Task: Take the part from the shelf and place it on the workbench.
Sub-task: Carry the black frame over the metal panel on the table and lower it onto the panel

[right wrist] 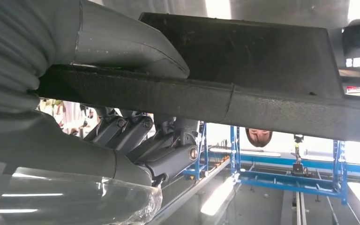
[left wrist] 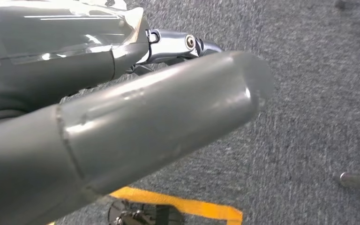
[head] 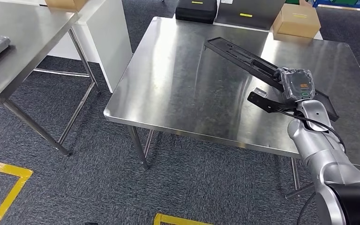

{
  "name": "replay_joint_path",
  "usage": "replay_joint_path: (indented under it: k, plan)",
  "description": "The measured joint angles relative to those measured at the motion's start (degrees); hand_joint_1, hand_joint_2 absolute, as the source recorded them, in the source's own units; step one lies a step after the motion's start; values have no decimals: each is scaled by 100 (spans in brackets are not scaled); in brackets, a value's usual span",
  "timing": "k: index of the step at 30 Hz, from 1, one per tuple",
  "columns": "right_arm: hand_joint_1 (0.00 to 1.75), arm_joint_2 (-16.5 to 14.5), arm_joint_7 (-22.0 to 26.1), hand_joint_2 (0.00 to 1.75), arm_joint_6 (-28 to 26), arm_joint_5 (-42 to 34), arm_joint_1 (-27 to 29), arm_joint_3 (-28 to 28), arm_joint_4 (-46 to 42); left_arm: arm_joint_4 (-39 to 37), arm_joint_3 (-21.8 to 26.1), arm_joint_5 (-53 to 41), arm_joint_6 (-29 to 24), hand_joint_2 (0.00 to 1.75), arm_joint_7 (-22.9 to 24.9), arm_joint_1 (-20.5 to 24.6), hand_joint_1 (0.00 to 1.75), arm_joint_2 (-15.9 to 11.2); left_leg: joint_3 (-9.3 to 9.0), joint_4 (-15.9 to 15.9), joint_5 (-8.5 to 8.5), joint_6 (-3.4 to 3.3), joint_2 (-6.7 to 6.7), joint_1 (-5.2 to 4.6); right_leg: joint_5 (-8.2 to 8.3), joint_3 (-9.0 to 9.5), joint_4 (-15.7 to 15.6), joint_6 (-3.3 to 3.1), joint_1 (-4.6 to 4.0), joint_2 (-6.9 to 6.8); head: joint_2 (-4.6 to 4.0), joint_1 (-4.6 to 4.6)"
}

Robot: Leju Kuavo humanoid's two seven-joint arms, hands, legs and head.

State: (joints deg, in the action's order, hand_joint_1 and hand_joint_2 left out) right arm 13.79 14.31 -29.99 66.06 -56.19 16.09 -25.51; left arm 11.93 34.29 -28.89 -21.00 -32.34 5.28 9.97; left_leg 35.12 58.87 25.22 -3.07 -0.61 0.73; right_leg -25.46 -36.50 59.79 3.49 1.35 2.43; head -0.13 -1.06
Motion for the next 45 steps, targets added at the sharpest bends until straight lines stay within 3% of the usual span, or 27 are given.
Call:
replay_joint_path:
  k: [3, 4, 5, 6, 8, 10, 12, 14, 15, 17, 19, 21, 22, 25, 26, 28, 31, 32, 34, 36, 37, 39, 41, 43, 45]
  plan:
    - [173, 6, 0, 175, 2, 1, 4, 0, 4, 0, 1, 0, 0, 0, 0, 1, 0, -1, 10, -21, -21, -65, 97, -13, -464, -516, 1109, -30, -6, -160, 0, 22]
    - [173, 5, -1, 175, 3, 2, 17, 0, 7, 0, 1, 0, 0, 0, 1, -1, 0, 2, 13, -21, -21, -66, 131, -22, -544, -634, 1371, -12, -11, -166, 0, 22]
    - [173, 5, -2, 175, 4, 3, 31, 0, 9, 0, 1, 0, 0, 0, 1, -3, 0, 5, 15, -20, -21, -67, 166, -30, -537, -642, 1418, 15, -15, -171, 0, 22]
    - [173, 7, -4, 175, 4, 6, 43, 0, 10, 0, 1, 0, 0, 0, 1, -4, 0, 7, 13, -19, -21, -66, 198, -36, -443, -521, 1209, 47, -16, -190, 0, 23]
    - [173, 9, -11, 175, 3, 13, 37, 0, 10, 0, 1, 0, 0, 0, 0, -3, 0, 9, 6, -14, -16, -57, 261, -58, -160, -68, 371, 71, -38, -334, 0, 31]
    - [173, 6, -19, 175, 2, 17, 8, 0, 8, 0, 1, 1, -1, 0, -2, -3, 0, 13, 8, -7, -7, -34, 319, -98, 22, 228, -200, 12, -96, -449, 0, 32]
    - [173, 5, -26, 175, 3, 20, 2, 0, 8, 0, 2, 1, -2, 0, -3, -4, 0, 16, 8, -4, -1, -8, 380, -123, 71, 256, -282, -59, -130, -401, 0, 30]
    - [173, 3, -32, 175, 5, 27, 6, 1, 8, 0, 2, 0, -2, 0, -5, -2, 0, 10, 32, 62, 67, 41, 361, -109, 102, 261, -297, -120, -56, -328, 0, 32]
    - [173, -3, -35, 175, 9, 33, 3, 1, 8, 0, 2, 0, -2, 0, -8, -1, 0, 7, 98, 219, 183, 75, 291, -96, 116, 268, -305, -161, -19, -298, 0, 29]
    - [173, -28, -49, 175, 19, 43, -2, 2, 7, 0, 3, 0, -2, 0, -12, -7, 0, 3, 364, 835, 544, 136, 118, -66, 130, 269, -310, -220, 13, -243, 0, 24]
    - [173, -49, -62, 175, 25, 47, 6, 2, 9, 0, 5, 0, -3, 0, -12, -15, 0, 3, 645, 1453, 825, 175, 62, -43, 131, 263, -309, -232, 16, -197, 0, 25]
    - [173, -67, -69, 175, 38, 56, 24, 3, 14, 0, 8, -2, -4, 0, -13, -21, 0, 1, 752, 1667, 815, 203, 59, -10, 131, 265, -304, -230, 25, -131, 0, 25]
    - [173, -83, -74, 175, 55, 60, 32, 4, 16, 0, 8, -10, -4, 0, -14, -23, 0, -1, 697, 1540, 687, 217, 58, 12, 131, 267, -298, -227, 35, -92, 0, 25]
    - [173, -136, -80, 175, 136, 60, 36, 6, 20, -1, 9, -67, 0, 0, -24, -20, 0, -8, 191, 449, 146, 245, -31, 82, 113, 247, -252, -185, 42, 13, 0, 22]
    - [173, -148, -81, 175, 156, 57, 34, 6, 21, -1, 9, -84, 1, 0, -26, -18, 0, -10, 89, 215, 71, 242, -67, 89, 109, 227, -237, -152, 25, 37, 0, 26]
    - [173, -161, -84, 175, 181, 50, 32, 6, 27, -2, 9, -97, 2, 0, -27, -15, 0, -11, 58, 106, 60, 199, -89, 47, 126, 187, -245, -67, -12, 75, 0, 30]
    - [173, -163, -85, 175, 207, 35, 36, 6, 33, 0, 10, -100, 3, 0, -34, -4, 0, -13, 44, 31, -8, 47, -29, 10, 57, 85, -138, 26, 11, -9, 0, 41]
    - [173, -164, -76, 175, 231, 9, 33, 4, 35, 0, 10, -101, 9, 0, -48, 0, 0, -13, 39, 5, -28, 5, -13, 13, -62, -31, 96, 26, 21, -79, 0, 49]
    - [173, -182, -26, 175, 369, -88, 25, -2, 51, 0, 11, -102, 40, 0, -109, 4, 0, -15, 45, -1, -35, -31, 15, 5, -386, -394, 876, 15, 22, -171, 0, 63]
    - [173, -229, 72, 175, 642, -219, 24, -13, 99, 0, 11, -107, 75, 0, -231, 12, 0, -13, 47, 1, -34, -34, 44, -10, -540, -643, 1415, 46, 12, -178, 0, 64]
    - [173, -263, 140, 175, 801, -288, 21, -25, 131, 0, 11, -112, 83, 0, -309, 24, 0, -12, 46, 2, -34, -34, 56, -16, -488, -609, 1359, 73, 8, -180, 0, 66]
    - [173, -348, 325, 175, 1098, -427, -2, -56, 194, 2, 9, -150, 74, 0, -462, 74, 0, -9, 39, 3, -34, -31, 72, -23, -197, -219, 617, 111, -1, -205, 0, 66]
    - [173, -461, 524, 175, 1325, -547, -58, -95, 262, 16, 1, -197, 10, 0, -539, 127, 0, 2, 42, 7, -33, -11, 89, -49, 37, 162, -99, 65, -56, -240, 0, 64]
    - [173, -599, 709, 175, 1497, -644, -101, -143, 343, 61, -20, -176, -89, 0, -551, 145, 0, 15, 53, 21, -23, -32, 104, -77, 97, 264, -290, -2, -75, -245, 0, 55]
    - [173, -731, 907, 175, 1637, -707, -109, -183, 427, 110, -73, -77, -166, 0, -554, 142, 0, 21, 58, 20, -27, -60, 109, -65, 112, 261, -300, -18, -65, -232, 0, 51]
